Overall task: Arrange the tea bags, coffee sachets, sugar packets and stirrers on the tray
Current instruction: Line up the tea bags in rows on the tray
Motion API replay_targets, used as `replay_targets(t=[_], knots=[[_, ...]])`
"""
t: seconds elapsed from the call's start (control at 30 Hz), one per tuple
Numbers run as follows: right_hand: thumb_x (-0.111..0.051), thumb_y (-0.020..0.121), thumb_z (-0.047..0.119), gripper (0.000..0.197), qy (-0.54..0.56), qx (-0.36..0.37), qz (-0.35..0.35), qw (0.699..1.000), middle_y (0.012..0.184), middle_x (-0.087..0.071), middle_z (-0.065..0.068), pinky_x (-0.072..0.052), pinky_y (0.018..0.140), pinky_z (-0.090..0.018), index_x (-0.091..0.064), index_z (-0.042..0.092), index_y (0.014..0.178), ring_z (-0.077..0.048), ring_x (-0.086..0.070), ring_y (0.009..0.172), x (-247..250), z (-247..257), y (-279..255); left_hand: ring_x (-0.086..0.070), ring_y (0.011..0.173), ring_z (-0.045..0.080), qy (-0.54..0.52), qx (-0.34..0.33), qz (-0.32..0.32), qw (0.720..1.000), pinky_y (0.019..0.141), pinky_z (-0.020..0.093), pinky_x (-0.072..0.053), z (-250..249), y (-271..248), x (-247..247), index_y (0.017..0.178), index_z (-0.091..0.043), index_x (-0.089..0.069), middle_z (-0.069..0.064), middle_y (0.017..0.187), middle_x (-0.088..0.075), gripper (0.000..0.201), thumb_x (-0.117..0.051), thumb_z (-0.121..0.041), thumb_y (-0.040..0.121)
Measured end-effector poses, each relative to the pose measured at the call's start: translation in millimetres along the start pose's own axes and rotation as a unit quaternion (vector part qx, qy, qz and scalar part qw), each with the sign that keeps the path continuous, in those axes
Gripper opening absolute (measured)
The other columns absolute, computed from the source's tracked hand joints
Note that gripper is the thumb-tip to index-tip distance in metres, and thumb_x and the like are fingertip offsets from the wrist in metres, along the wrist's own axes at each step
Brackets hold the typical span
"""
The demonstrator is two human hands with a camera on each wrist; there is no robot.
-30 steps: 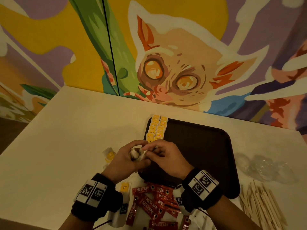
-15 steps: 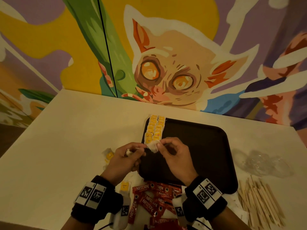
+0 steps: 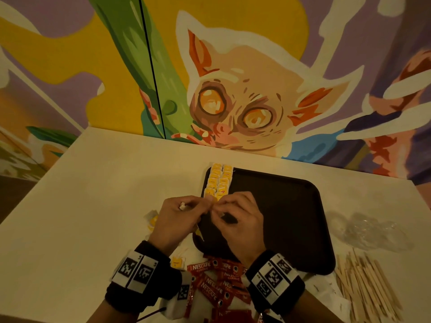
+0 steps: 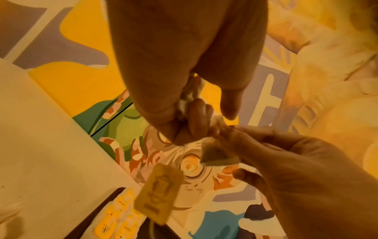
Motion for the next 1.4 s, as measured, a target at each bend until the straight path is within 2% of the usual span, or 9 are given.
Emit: replay_targets(t=[0.17,0.27,0.37,0.53,0.73,0.87,1.03,1.2,1.4], knots=[[-0.073,0.085,0.021,0.008,-0.017,0.023,0.042,0.999,0.095,-0.066,0.004,-0.049,0.078,-0.035,-0.074,0.013,0.085,-0.014,-0.054,0.095,0,-2,-3,-0.061,0.055,-0.002,0.100,-0.078,-0.011,0.992,0.053,0.009,-0.044,1,2,7,0.087,-0.009,-0.078,-0.010,0.062,-0.069,0.011,-0.068,-0.014,0.087],[-0.071,0.085,0.024,0.010,0.057,-0.062,0.055,0.995,0.098,-0.063,0.008,-0.050,0.081,-0.028,-0.074,0.017,0.092,-0.009,-0.058,0.096,5,3,-1,-0.067,0.077,0.003,0.210,-0.136,-0.017,0.968,0.068,0.012,-0.048,8,5,16,0.086,-0.024,-0.077,-0.010,0.083,-0.073,0.008,-0.070,-0.020,0.086],[-0.068,0.086,0.026,0.014,0.136,-0.162,0.053,0.976,0.102,-0.063,0.013,-0.054,0.077,-0.031,-0.070,0.022,0.100,-0.014,-0.063,0.091,15,8,9,-0.062,0.075,0.005,0.316,-0.200,-0.005,0.928,0.066,0.013,-0.044,7,5,21,0.083,-0.033,-0.075,-0.013,0.083,-0.068,0.011,-0.065,-0.037,0.084],[-0.064,0.094,0.022,0.036,0.203,-0.218,0.232,0.926,0.117,-0.065,0.014,-0.054,0.090,-0.034,-0.059,0.029,0.129,-0.013,-0.063,0.106,20,6,17,-0.058,0.082,-0.001,0.379,-0.245,0.049,0.891,0.071,0.008,-0.041,4,4,23,0.084,-0.024,-0.075,-0.014,0.085,-0.063,0.008,-0.072,-0.017,0.084],[-0.065,0.093,0.014,0.021,0.214,-0.199,0.190,0.937,0.100,-0.071,0.004,-0.059,0.078,-0.039,-0.072,0.016,0.113,-0.019,-0.070,0.088,16,4,13,-0.060,0.080,0.000,0.364,-0.233,0.042,0.901,0.070,0.011,-0.043,4,3,25,0.085,-0.026,-0.074,-0.016,0.085,-0.063,0.002,-0.072,-0.026,0.084],[-0.071,0.089,0.014,0.014,0.212,-0.210,0.159,0.941,0.092,-0.071,0.007,-0.058,0.076,-0.035,-0.074,0.020,0.101,-0.017,-0.068,0.084,19,7,11,-0.062,0.082,0.004,0.331,-0.213,0.042,0.918,0.070,0.019,-0.047,7,2,24,0.083,-0.028,-0.073,-0.016,0.086,-0.065,0.002,-0.072,-0.026,0.084],[-0.067,0.092,0.021,0.018,0.248,-0.264,0.240,0.901,0.092,-0.070,0.004,-0.056,0.080,-0.031,-0.070,0.022,0.110,-0.015,-0.068,0.088,26,5,9,-0.063,0.085,0.003,0.336,-0.250,0.079,0.905,0.070,0.021,-0.049,7,2,26,0.089,-0.027,-0.073,-0.016,0.089,-0.066,0.008,-0.070,-0.020,0.086],[-0.066,0.092,0.023,0.017,0.243,-0.277,0.314,0.875,0.089,-0.072,0.006,-0.050,0.071,-0.017,-0.072,0.020,0.107,-0.007,-0.067,0.079,34,2,10,-0.063,0.086,-0.001,0.360,-0.283,0.125,0.880,0.076,0.016,-0.049,1,4,30,0.092,-0.023,-0.074,-0.017,0.091,-0.067,0.008,-0.068,-0.021,0.088],[-0.071,0.088,0.018,0.007,0.243,-0.282,0.305,0.876,0.092,-0.071,-0.002,-0.055,0.077,-0.028,-0.072,0.019,0.094,-0.016,-0.068,0.083,39,-1,13,-0.058,0.087,-0.008,0.383,-0.314,0.139,0.858,0.078,0.008,-0.044,2,7,33,0.093,-0.020,-0.074,-0.020,0.093,-0.063,0.010,-0.065,-0.022,0.089]])
Point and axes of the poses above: each hand's wrist, its own y-axis towards the middle knuckle, its own x-axis out of the back of the hand, z = x × y, the point moved 1 cm from there along y, towards the middle knuckle
